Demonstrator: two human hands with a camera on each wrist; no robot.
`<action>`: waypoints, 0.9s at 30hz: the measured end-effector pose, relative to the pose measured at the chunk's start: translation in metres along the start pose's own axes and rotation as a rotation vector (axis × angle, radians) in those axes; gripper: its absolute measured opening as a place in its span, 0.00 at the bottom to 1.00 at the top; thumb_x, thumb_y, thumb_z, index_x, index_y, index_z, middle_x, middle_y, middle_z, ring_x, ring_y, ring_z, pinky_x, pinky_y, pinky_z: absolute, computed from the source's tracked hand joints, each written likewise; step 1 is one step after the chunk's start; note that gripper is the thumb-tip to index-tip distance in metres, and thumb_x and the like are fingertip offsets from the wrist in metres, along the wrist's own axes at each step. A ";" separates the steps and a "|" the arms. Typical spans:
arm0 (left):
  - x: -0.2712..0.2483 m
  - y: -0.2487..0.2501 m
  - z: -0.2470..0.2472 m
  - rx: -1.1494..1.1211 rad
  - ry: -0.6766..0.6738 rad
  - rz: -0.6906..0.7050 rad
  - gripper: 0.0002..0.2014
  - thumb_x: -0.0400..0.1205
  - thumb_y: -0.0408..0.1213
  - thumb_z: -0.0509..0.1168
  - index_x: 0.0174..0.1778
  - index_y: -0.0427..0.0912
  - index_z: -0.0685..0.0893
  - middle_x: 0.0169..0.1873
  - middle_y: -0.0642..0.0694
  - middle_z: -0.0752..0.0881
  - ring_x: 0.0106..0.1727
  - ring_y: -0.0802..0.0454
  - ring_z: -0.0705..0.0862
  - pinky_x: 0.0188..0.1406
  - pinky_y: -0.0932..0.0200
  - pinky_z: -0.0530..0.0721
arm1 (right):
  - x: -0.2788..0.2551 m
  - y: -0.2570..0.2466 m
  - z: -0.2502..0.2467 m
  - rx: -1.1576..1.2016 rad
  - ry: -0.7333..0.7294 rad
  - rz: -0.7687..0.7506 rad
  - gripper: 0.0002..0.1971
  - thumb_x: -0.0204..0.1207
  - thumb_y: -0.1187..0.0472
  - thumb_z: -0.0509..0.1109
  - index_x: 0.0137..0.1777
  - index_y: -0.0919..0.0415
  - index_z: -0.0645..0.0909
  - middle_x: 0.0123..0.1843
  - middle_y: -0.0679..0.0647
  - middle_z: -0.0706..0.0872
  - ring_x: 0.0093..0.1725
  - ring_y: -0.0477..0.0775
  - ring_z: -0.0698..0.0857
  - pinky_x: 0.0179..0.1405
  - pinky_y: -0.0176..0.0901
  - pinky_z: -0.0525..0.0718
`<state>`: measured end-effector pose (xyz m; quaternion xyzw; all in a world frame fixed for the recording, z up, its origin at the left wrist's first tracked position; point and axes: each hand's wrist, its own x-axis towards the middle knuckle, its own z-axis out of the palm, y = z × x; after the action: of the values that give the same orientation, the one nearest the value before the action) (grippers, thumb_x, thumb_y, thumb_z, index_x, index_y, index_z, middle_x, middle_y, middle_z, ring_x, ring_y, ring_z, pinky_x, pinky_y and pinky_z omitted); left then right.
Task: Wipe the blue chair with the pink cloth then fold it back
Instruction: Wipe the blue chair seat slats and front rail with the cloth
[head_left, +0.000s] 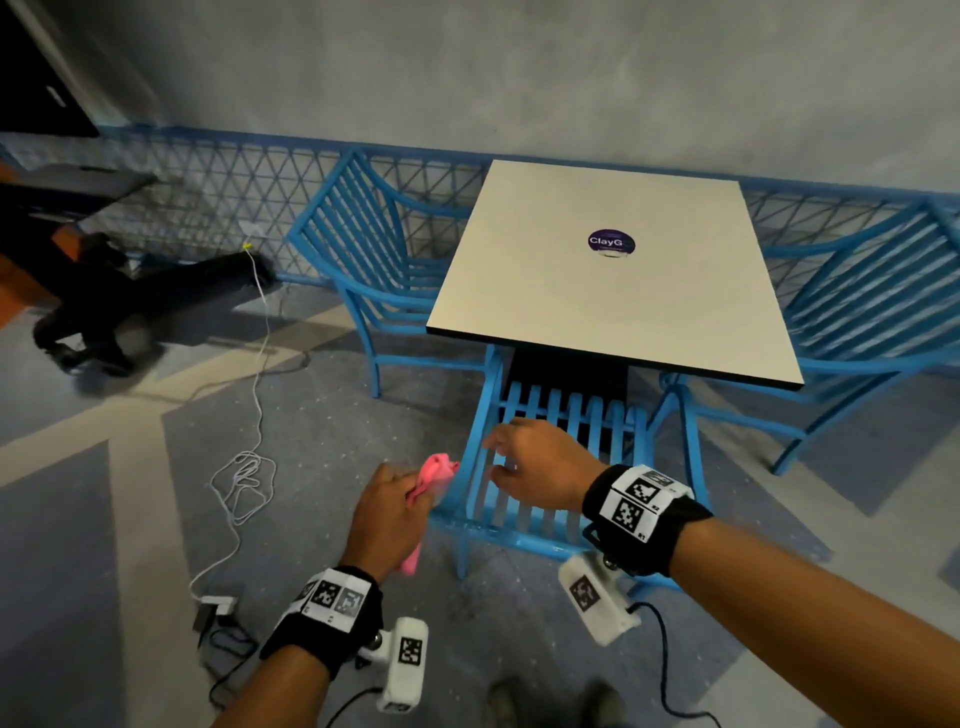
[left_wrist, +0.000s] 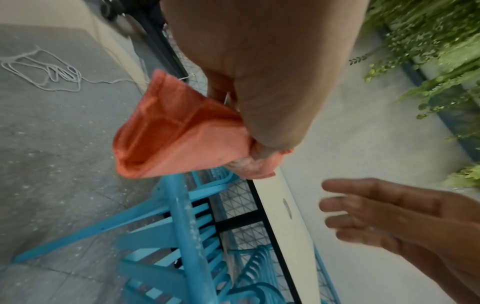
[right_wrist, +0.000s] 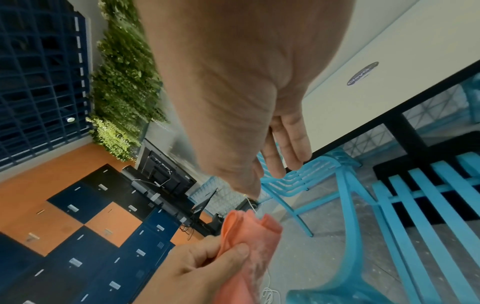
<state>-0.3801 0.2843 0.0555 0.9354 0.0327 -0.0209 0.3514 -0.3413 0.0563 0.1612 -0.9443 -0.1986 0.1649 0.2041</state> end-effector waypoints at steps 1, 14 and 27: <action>0.003 -0.005 0.003 0.044 -0.002 -0.030 0.16 0.85 0.56 0.65 0.47 0.49 0.91 0.40 0.47 0.78 0.39 0.46 0.84 0.43 0.54 0.83 | -0.004 0.007 0.001 -0.006 -0.009 0.014 0.21 0.78 0.52 0.68 0.70 0.55 0.80 0.65 0.55 0.85 0.64 0.57 0.84 0.62 0.55 0.85; -0.008 0.004 0.092 0.058 -0.030 -0.157 0.12 0.87 0.46 0.64 0.64 0.58 0.89 0.57 0.44 0.77 0.62 0.42 0.77 0.57 0.42 0.89 | -0.080 0.118 0.016 -0.086 -0.140 0.256 0.21 0.78 0.44 0.66 0.69 0.48 0.81 0.65 0.52 0.85 0.63 0.56 0.83 0.63 0.55 0.84; -0.050 0.073 0.147 -0.091 -0.252 -0.069 0.15 0.88 0.47 0.63 0.70 0.60 0.84 0.54 0.50 0.73 0.53 0.50 0.81 0.57 0.57 0.87 | -0.075 0.113 0.045 -0.037 -0.208 0.237 0.21 0.76 0.45 0.65 0.67 0.49 0.80 0.62 0.54 0.85 0.66 0.59 0.80 0.61 0.55 0.83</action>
<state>-0.4267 0.1303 -0.0042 0.9068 0.0213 -0.1486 0.3940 -0.3890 -0.0572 0.0887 -0.9425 -0.1088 0.2812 0.1442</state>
